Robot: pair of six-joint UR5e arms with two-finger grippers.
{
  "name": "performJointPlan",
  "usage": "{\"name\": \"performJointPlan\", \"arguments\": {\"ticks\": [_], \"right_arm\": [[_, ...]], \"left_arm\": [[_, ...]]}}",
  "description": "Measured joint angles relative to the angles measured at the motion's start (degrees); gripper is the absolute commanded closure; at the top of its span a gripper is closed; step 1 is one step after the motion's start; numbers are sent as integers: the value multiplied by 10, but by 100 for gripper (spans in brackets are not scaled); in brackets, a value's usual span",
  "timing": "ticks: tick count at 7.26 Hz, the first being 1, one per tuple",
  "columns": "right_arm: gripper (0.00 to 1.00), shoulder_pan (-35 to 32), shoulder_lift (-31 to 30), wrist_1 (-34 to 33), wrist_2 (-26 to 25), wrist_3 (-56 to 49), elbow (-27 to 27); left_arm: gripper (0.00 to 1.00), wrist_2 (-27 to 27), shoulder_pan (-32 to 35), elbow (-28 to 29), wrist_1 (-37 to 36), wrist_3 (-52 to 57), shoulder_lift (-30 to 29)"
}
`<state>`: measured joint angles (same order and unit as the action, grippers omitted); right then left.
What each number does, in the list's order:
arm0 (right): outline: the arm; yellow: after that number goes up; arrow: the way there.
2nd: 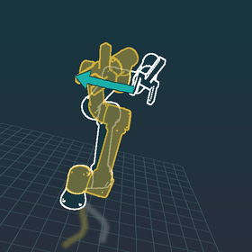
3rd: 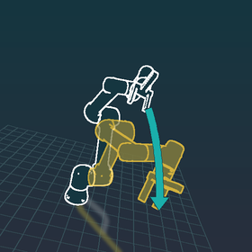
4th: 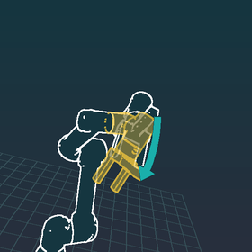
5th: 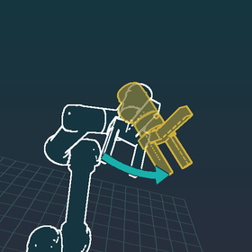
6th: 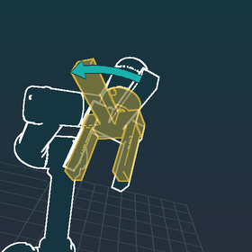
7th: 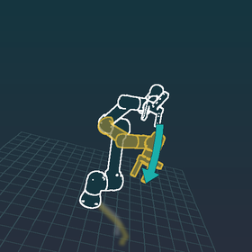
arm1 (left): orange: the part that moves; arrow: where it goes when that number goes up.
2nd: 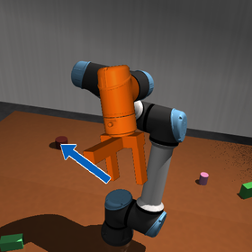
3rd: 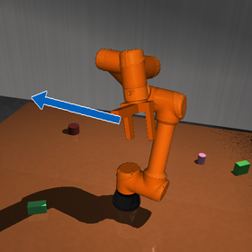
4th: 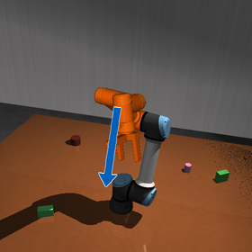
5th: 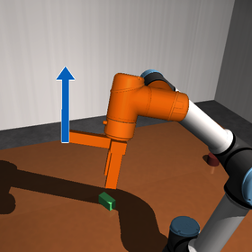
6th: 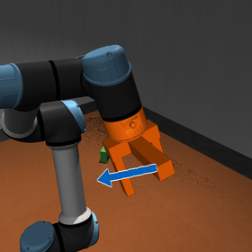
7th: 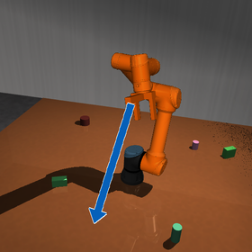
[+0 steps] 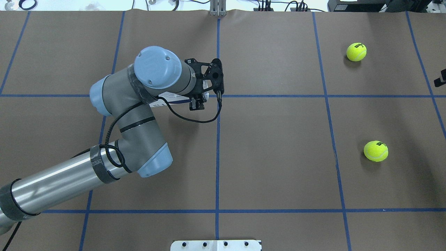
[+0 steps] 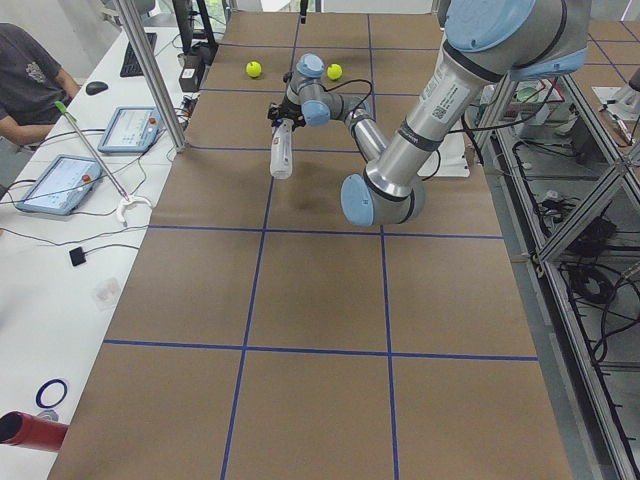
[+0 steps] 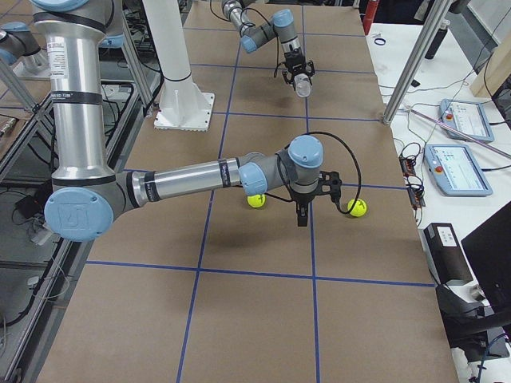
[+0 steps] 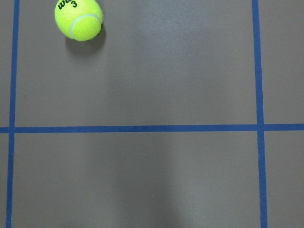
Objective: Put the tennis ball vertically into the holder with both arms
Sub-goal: 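Lift the can with the left gripper and tilt it upright, then hold the upright can with the left gripper while the right gripper reaches a ball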
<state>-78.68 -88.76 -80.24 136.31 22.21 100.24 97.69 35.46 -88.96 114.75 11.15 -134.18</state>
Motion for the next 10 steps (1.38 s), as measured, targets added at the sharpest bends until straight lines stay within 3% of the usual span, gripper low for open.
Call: {"name": "performJointPlan", "arguments": {"ticks": [2, 4, 7, 8, 10], "right_arm": [[0, 3, -2, 30, 27, 0, 0], [0, 4, -3, 61, 54, 0, 2], [0, 9, -5, 72, 74, 7, 13], [0, 13, -10, 72, 80, 18, 25], [0, 33, -31, 74, 80, 40, 55]], "left_arm": [[22, -35, 5, -5, 170, -147, 8], [22, -103, -2, 7, 362, -280, 32], [22, -281, -75, 99, 644, -332, 46], [22, -320, -93, 122, 694, -333, 45], [22, -346, -106, 156, 767, -333, 44]]}}
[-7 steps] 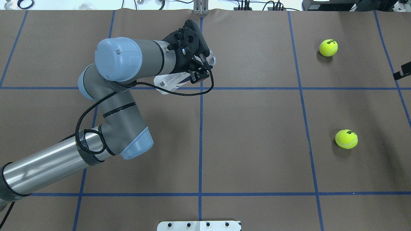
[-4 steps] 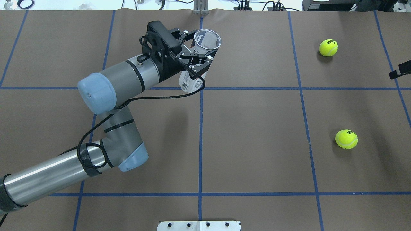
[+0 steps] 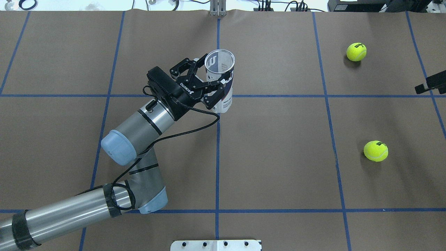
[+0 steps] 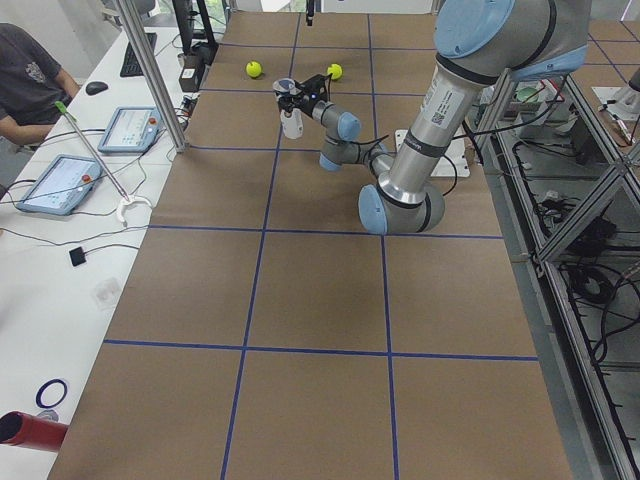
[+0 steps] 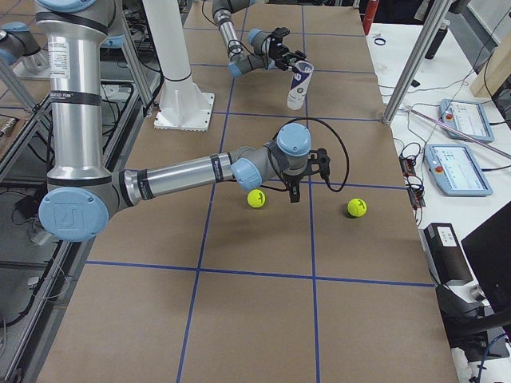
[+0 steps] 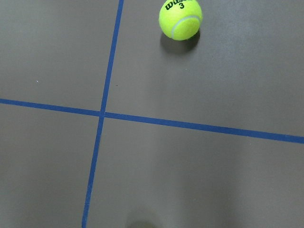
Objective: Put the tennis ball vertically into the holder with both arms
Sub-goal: 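Hold the upright can with the left gripper while the right gripper reaches a ball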
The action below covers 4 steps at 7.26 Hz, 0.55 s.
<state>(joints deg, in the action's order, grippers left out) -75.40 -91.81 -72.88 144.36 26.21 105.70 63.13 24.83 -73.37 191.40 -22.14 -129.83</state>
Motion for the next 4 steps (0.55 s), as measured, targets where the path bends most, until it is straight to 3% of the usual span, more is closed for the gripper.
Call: {"name": "performJointPlan", "arguments": {"ticks": [4], "right_arm": [[0, 20, -17, 0, -26, 26, 22]], "left_arm": [[23, -16, -18, 27, 34, 7, 3]]}}
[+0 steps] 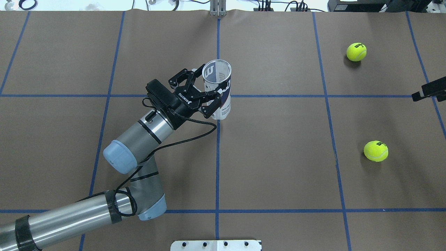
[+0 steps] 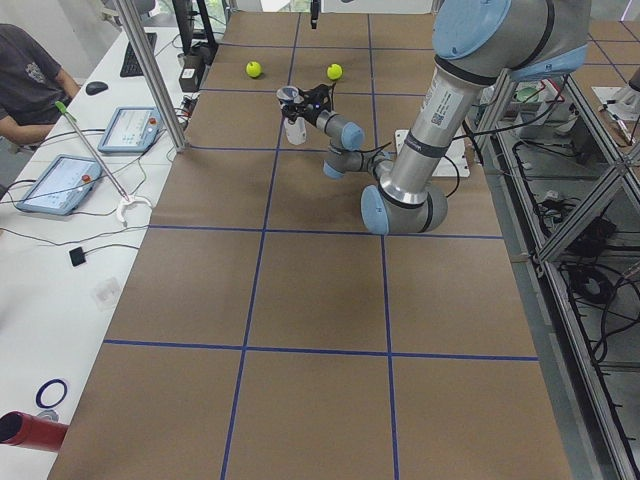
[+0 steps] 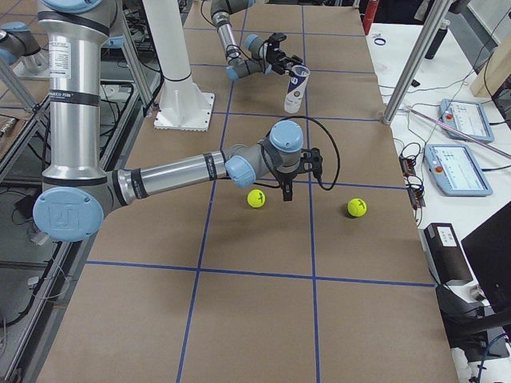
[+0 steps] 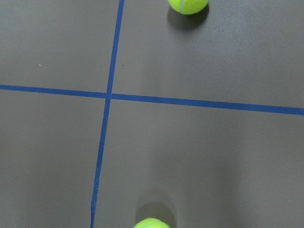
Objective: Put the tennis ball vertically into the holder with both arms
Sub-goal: 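Hold the upright can with the left gripper while the right gripper reaches a ball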
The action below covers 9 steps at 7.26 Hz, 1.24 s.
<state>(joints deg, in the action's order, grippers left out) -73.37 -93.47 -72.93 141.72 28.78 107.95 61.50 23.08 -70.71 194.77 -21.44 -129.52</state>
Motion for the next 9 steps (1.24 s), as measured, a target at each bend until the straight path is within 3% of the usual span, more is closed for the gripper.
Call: {"name": "performJointPlan", "arguments": {"ticks": [6, 9], "right_arm": [[0, 40, -13, 0, -38, 6, 28], [1, 130, -16, 0, -123, 59, 34]], "left_arm": [[23, -3, -23, 33, 55, 36, -4], [23, -3, -27, 35, 55, 36, -6]]}}
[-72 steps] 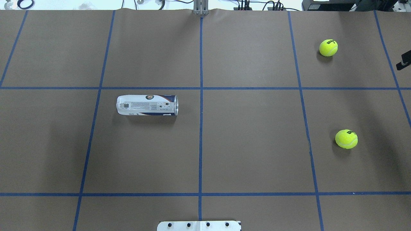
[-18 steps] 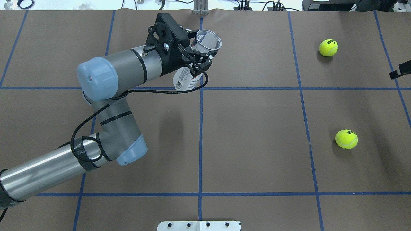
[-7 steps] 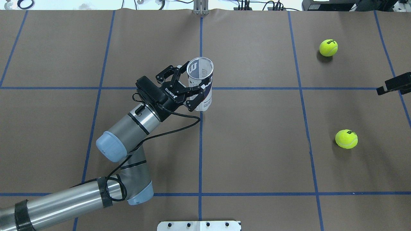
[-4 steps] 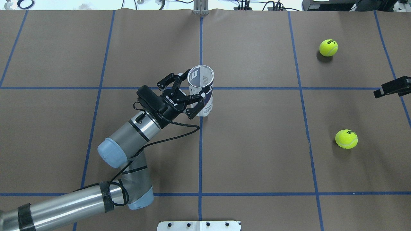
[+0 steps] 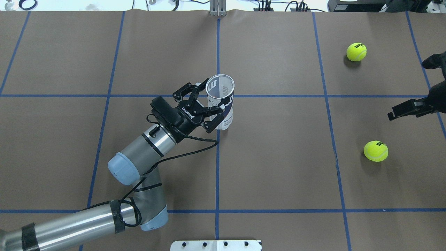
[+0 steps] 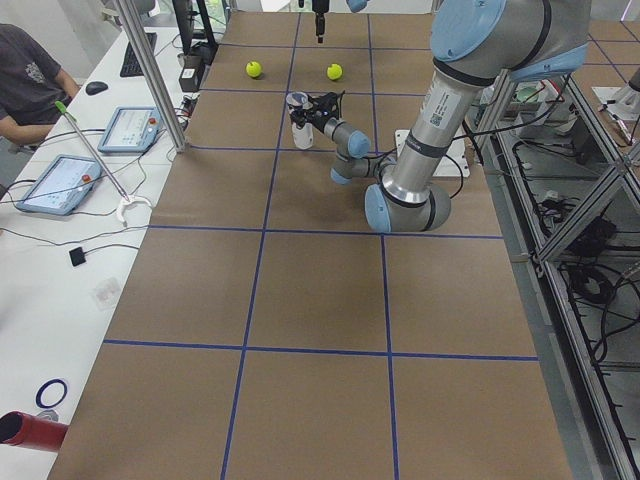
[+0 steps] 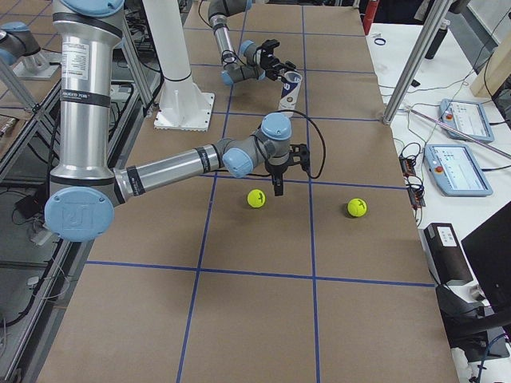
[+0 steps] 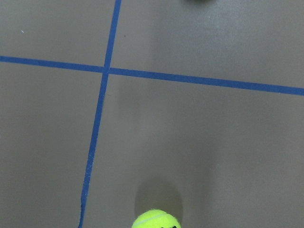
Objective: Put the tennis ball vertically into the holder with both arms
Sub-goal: 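Hold the upright can with the left gripper while the right gripper reaches a ball, then close the right gripper on the yellow tennis ball and lift it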
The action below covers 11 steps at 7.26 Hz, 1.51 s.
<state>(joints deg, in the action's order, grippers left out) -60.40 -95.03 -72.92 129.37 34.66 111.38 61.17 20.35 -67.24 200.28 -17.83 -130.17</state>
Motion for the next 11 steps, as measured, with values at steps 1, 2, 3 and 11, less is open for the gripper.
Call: {"name": "performJointPlan", "arguments": {"ticks": [1, 2, 3, 11], "right_arm": [[1, 33, 0, 0, -23, 7, -6], [1, 58, 0, 2, -33, 11, -14], [2, 80, 0, 2, -37, 15, -19], [40, 147, 5, 2, -86, 13, -58]], "left_arm": [[23, 0, -1, 0, -1, 0, -1], [23, 0, -1, 0, -1, 0, -1], [22, 0, -1, 0, -2, 1, -2], [22, 0, -3, 0, -2, 0, -1]]}}
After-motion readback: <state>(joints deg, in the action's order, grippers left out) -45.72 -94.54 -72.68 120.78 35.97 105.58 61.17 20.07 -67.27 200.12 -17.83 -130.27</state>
